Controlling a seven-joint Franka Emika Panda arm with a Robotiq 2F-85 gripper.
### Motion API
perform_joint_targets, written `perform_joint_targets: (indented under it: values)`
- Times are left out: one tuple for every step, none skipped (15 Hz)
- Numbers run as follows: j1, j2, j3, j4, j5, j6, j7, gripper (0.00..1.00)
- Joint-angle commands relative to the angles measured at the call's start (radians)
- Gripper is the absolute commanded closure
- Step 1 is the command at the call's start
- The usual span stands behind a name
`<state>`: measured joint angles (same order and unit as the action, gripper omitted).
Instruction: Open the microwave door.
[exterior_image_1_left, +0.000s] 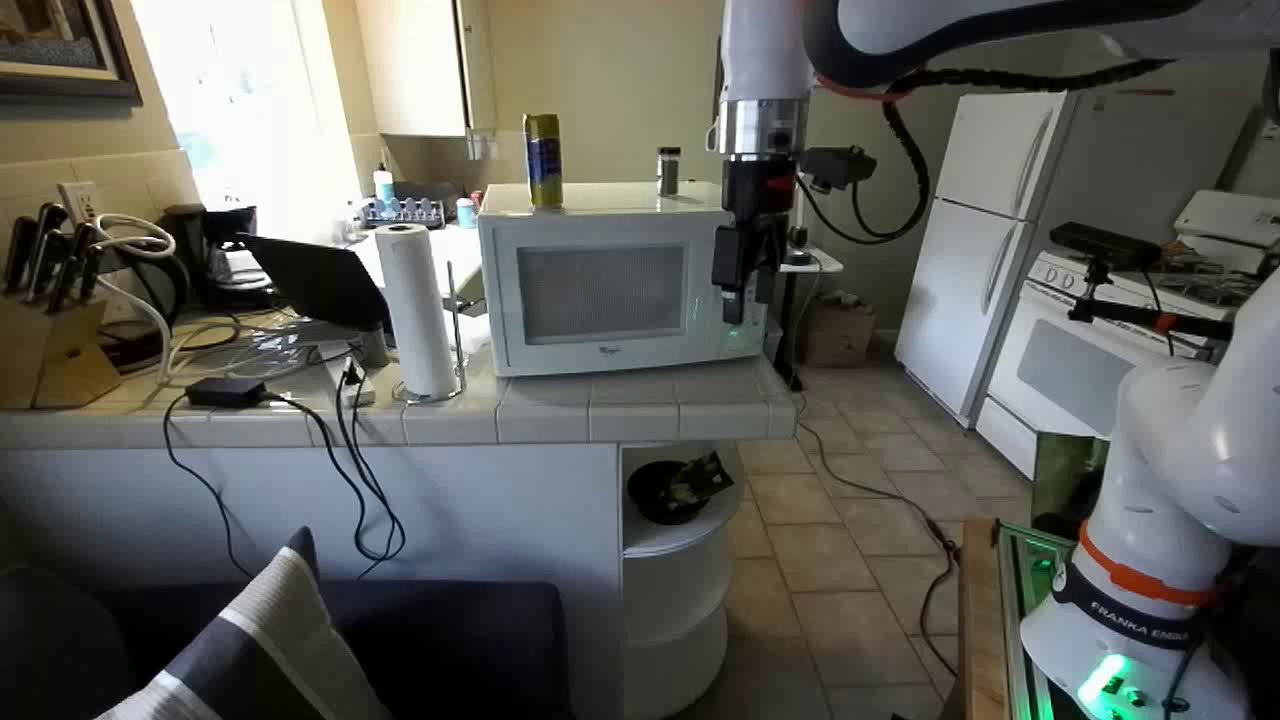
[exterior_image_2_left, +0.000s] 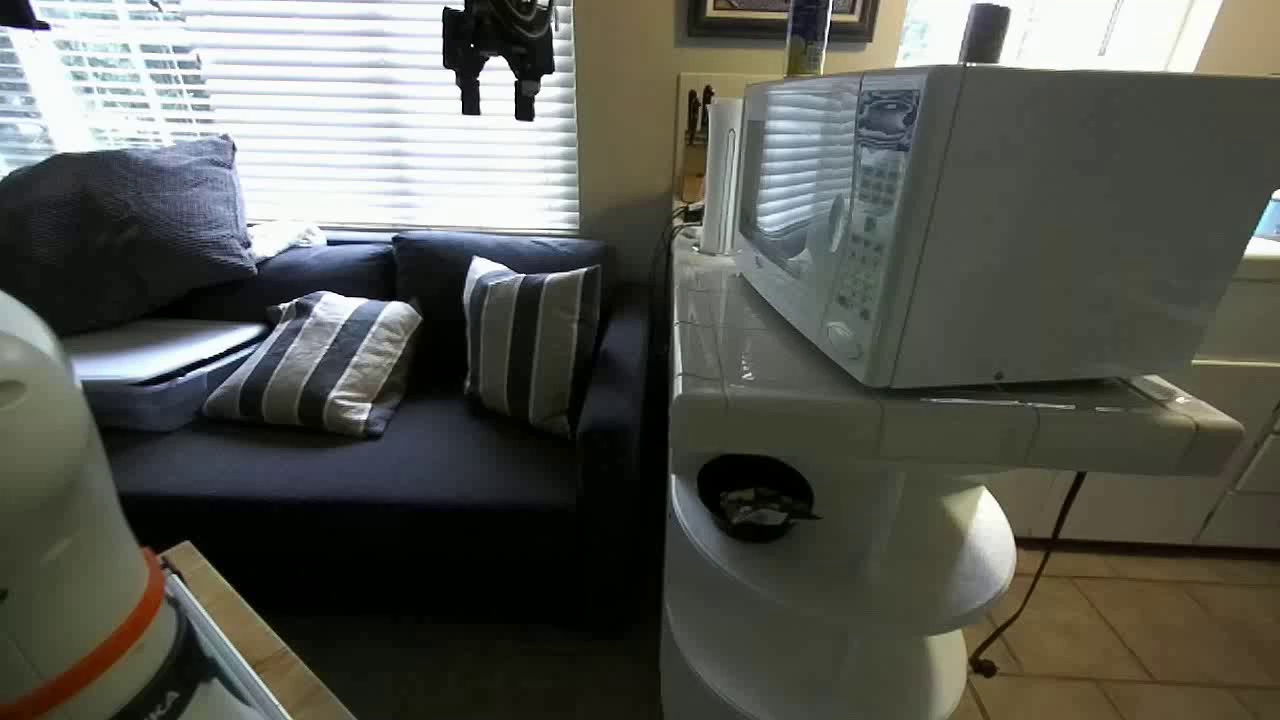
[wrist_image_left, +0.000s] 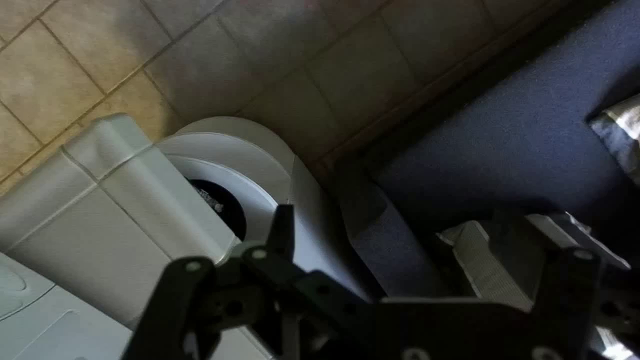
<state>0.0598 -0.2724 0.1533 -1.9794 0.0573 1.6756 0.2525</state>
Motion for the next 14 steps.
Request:
perform_joint_targets:
  values:
    - [0.007, 0.001, -0.006, 0.003, -0.002, -0.003, 0.002, 0.0]
    - [0.007, 0.001, -0.006, 0.003, -0.002, -0.003, 0.002, 0.0]
    - [0.007, 0.001, -0.006, 0.003, -0.002, -0.003, 0.002, 0.0]
    - [0.007, 0.001, -0.006, 0.003, -0.002, -0.003, 0.002, 0.0]
    - [0.007, 0.001, -0.006, 0.003, -0.002, -0.003, 0.002, 0.0]
    - [0.007, 0.001, -0.006, 0.003, -0.002, -0.003, 0.002, 0.0]
    - [0.007, 0.001, -0.006, 0.003, -0.002, -0.003, 0.002, 0.0]
    - [0.007, 0.001, -0.006, 0.003, -0.002, -0.003, 0.002, 0.0]
    - [0.007, 0.001, -0.006, 0.003, -0.002, -0.003, 0.002, 0.0]
    - [0.007, 0.001, -0.006, 0.003, -0.002, -0.003, 0.002, 0.0]
    - [0.007, 0.001, -0.006, 0.003, -0.002, -0.003, 0.002, 0.0]
    - [0.007, 0.001, -0.006, 0.003, -0.002, -0.003, 0.002, 0.0]
    - [0.002, 0.002, 0.0, -0.002, -0.008, 0.002, 0.052, 0.0]
    - [-0.011, -0.001, 0.016, -0.031, -0.059, 0.079, 0.121, 0.0]
